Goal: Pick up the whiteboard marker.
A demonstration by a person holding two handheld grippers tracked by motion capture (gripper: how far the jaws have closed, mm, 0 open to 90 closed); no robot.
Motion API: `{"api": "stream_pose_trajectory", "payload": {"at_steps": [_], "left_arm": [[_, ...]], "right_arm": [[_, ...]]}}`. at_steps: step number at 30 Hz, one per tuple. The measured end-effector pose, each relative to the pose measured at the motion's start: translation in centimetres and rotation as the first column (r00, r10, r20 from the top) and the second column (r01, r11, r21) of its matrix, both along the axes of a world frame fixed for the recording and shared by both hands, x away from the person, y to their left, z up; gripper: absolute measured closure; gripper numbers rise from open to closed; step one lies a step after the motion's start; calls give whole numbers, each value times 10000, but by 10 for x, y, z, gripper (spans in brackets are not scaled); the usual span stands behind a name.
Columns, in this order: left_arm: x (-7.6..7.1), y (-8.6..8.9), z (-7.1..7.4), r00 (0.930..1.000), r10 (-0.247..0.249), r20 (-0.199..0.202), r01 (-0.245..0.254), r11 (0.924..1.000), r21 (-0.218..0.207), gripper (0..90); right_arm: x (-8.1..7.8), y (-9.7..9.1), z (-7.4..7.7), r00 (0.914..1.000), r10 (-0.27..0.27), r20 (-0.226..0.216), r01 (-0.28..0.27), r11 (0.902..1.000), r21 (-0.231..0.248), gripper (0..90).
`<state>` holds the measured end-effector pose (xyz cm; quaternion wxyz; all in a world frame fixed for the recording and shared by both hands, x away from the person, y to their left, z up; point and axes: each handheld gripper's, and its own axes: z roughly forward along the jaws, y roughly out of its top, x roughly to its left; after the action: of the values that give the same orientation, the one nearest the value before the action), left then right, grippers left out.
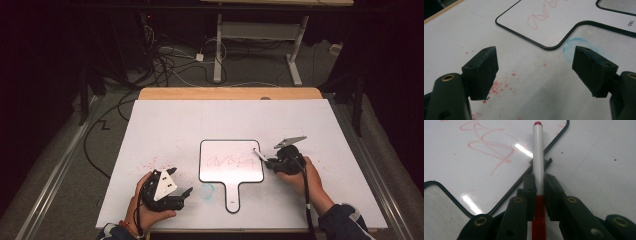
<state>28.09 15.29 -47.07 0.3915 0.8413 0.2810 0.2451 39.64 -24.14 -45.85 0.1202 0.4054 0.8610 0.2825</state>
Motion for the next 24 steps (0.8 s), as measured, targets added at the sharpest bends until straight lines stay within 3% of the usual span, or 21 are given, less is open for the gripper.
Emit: {"api": "stream_pose_trajectory", "payload": {"at_steps": [3,7,8,9,11,13,15,16,17,18,19,20,21,22,23,24], "left_arm": [[2,-2,0,10000,-65,48,65,10000,-28,199],[11,-8,6,9995,-173,-268,154,9976,-670,207],[11,-8,6,9995,-173,-268,154,9976,-670,212],[18,-12,11,9988,-257,-428,206,9931,-1152,214],[26,-20,17,9978,-366,-548,276,9871,-1577,228],[33,-30,25,9968,-559,-573,429,9773,-2076,231],[40,-42,34,9948,-849,-556,678,9635,-2589,245],[40,-42,34,9948,-849,-556,678,9635,-2589,245],[47,-56,45,9928,-1086,-503,875,9451,-3148,246],[47,-56,45,9928,-1086,-503,875,9451,-3148,256],[54,-69,53,9902,-1293,-528,1014,9254,-3652,259],[57,-75,57,9889,-1381,-541,1067,9157,-3875,260],[57,-75,57,9889,-1381,-541,1067,9157,-3875,277],[59,-81,59,9884,-1405,-582,1060,9108,-3990,299],[63,-92,63,9867,-1513,-593,1120,8976,-4263,311],[63,-92,63,9867,-1513,-593,1120,8976,-4263,330]], "right_arm": [[-1,1,0,9999,47,120,-46,9999,-116,816],[-8,1,15,9945,181,1028,-217,9992,339,816],[-8,1,15,9945,181,1028,-217,9992,339,816],[-14,4,24,9877,344,1524,-444,9971,625,816],[-20,7,32,9769,607,2048,-851,9900,1122,816],[-27,13,39,9651,658,2536,-1005,9869,1264,816],[-33,19,44,9525,885,2913,-1436,9743,1736,816],[-33,19,44,9525,885,2913,-1436,9743,1736,816],[-40,26,47,9390,1079,3265,-1783,9647,1937,816],[-40,26,47,9390,1079,3265,-1783,9647,1937,816],[-48,33,51,9222,1214,3672,-2066,9572,2025,816],[-50,35,52,9172,1263,3778,-2202,9511,2167,816],[-53,37,53,9124,1318,3875,-2385,9406,2415,817],[-56,39,54,9066,1312,4011,-2426,9397,2409,816],[-58,40,54,8969,1401,4194,-2586,9355,2407,816],[-61,42,54,8878,1492,4355,-2768,9289,2461,817]]}}
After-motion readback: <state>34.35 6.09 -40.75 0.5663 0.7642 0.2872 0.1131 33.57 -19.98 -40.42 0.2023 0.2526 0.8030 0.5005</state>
